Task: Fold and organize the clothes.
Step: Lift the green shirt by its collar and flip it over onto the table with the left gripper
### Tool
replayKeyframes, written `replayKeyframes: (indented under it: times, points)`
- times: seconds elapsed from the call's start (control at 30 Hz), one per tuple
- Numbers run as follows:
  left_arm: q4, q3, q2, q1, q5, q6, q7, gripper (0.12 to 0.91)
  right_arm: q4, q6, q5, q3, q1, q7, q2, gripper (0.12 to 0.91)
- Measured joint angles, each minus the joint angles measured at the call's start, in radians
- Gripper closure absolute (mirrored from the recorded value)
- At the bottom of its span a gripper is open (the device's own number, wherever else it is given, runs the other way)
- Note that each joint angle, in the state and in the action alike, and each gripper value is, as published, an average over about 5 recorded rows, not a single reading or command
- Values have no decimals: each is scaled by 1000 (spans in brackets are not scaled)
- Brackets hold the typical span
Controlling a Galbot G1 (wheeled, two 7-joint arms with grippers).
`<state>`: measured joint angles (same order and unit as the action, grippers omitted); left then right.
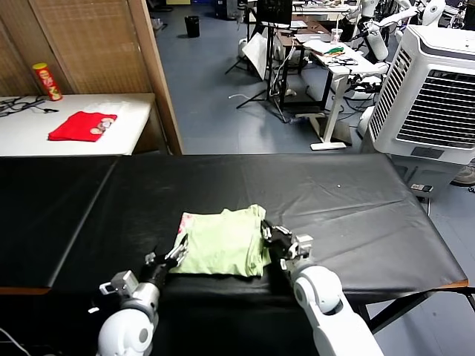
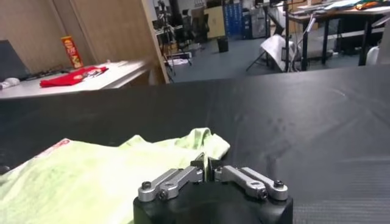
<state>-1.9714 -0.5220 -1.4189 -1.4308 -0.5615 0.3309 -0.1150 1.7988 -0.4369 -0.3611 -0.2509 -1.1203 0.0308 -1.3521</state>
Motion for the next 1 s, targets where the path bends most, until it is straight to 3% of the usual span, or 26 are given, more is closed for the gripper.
replayKeyframes:
  times: [0.2,0.27,0.37,0.67,0.87,1.0]
  points:
    - [3,5,-1,-4,5,-1,2,232,31,-2,-9,2,-8,-10,0,361]
    - [2,6,-2,-5,7,-1,3,232,25,0,-11,7,-2,-16,-5,288]
    - [1,4,-2,-9,9,-1,3,232,7,1,-11,13,10,-20,-13,247]
    - [0,-2,-2,-19,14,-6,3,232,-41,6,-15,19,31,-34,-20,447]
    - [-2,-2,-3,-21,15,-6,3,232,-52,11,-14,19,36,-40,-23,667]
    - [-4,-2,-2,-23,15,-6,3,232,-59,14,-13,20,43,-40,-24,752]
